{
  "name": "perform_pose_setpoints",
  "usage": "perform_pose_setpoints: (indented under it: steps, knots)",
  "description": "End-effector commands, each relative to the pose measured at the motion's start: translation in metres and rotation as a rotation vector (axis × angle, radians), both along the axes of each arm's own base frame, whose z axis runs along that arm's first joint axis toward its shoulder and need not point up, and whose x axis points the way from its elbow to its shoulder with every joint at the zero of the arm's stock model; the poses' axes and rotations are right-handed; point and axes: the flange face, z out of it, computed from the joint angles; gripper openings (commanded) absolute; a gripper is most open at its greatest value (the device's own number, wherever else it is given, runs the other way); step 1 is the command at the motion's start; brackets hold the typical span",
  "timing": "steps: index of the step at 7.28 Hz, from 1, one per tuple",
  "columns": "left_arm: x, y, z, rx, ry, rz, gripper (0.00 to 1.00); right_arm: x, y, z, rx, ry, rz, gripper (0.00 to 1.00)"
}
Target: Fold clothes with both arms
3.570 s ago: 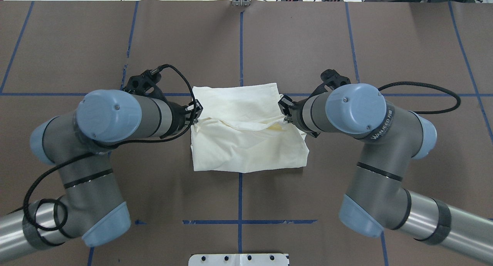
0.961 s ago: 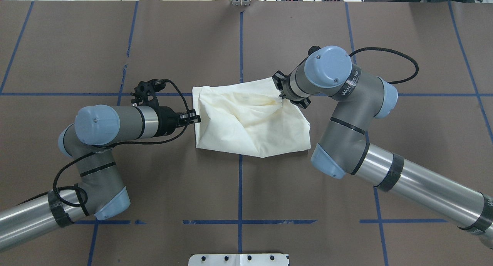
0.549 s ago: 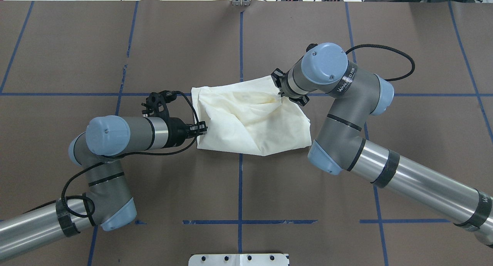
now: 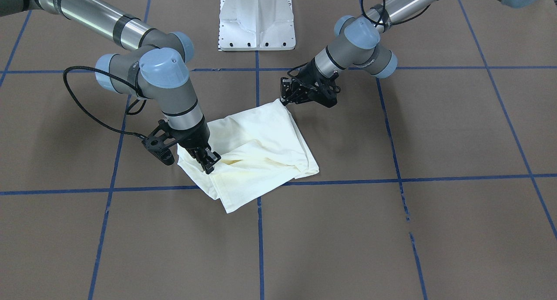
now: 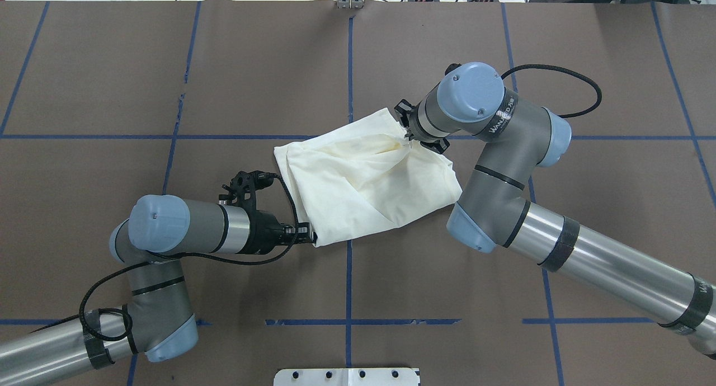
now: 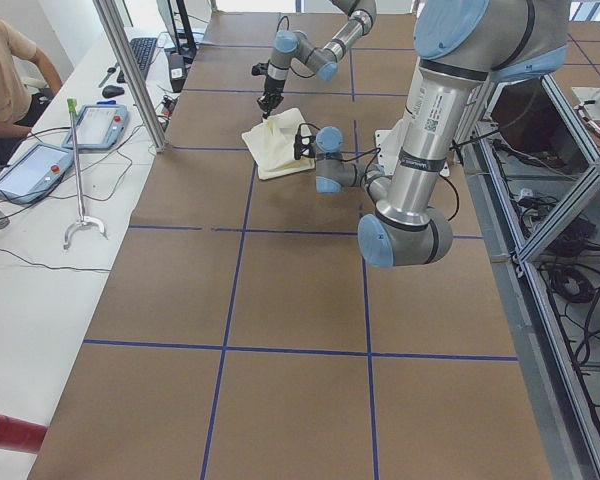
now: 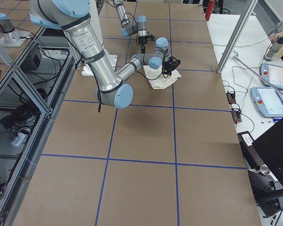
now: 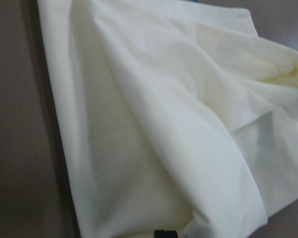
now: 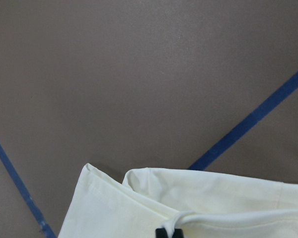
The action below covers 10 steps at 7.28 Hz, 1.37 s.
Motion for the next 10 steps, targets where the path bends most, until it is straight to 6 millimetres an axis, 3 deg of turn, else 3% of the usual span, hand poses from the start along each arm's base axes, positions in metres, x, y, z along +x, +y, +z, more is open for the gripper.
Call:
perform_pose_setpoints:
  steps: [1,2,3,4,5,6,7,8,9,10]
  knots:
    - [-0.003,0.015,-0.008,0.012,0.049,0.047,0.0,-0.001,-0.001,0.003,-0.001,0.006,-0.001,0.0]
    - [-0.011,0.019,-0.009,0.016,0.057,0.05,0.0,0.005,-0.007,0.002,-0.001,0.004,0.012,0.0]
    - [-0.036,0.033,0.002,0.015,0.056,0.082,0.0,0.022,-0.026,-0.013,0.006,-0.015,0.044,0.54]
    - [-0.055,0.042,0.006,0.016,0.059,0.089,0.0,0.032,-0.032,-0.035,-0.005,-0.061,0.025,0.56]
    - [-0.057,0.043,0.0,0.019,0.067,0.087,0.0,0.034,-0.03,-0.041,-0.009,-0.08,0.009,0.68]
    - [-0.056,0.042,-0.002,0.019,0.068,0.086,0.0,0.035,-0.029,-0.037,-0.014,-0.08,0.005,0.67]
    - [-0.056,0.042,-0.004,0.019,0.069,0.084,0.0,0.022,-0.006,-0.028,-0.019,-0.073,-0.027,0.58]
    - [-0.056,0.042,-0.006,0.021,0.073,0.084,0.0,0.016,0.016,-0.018,-0.019,-0.07,-0.058,0.01]
    - [-0.056,0.042,-0.007,0.022,0.074,0.082,0.0,0.0,0.044,0.007,-0.024,-0.042,-0.102,0.0]
    - [-0.056,0.041,-0.008,0.023,0.076,0.081,0.0,-0.001,0.052,0.0,-0.013,-0.052,-0.113,0.0]
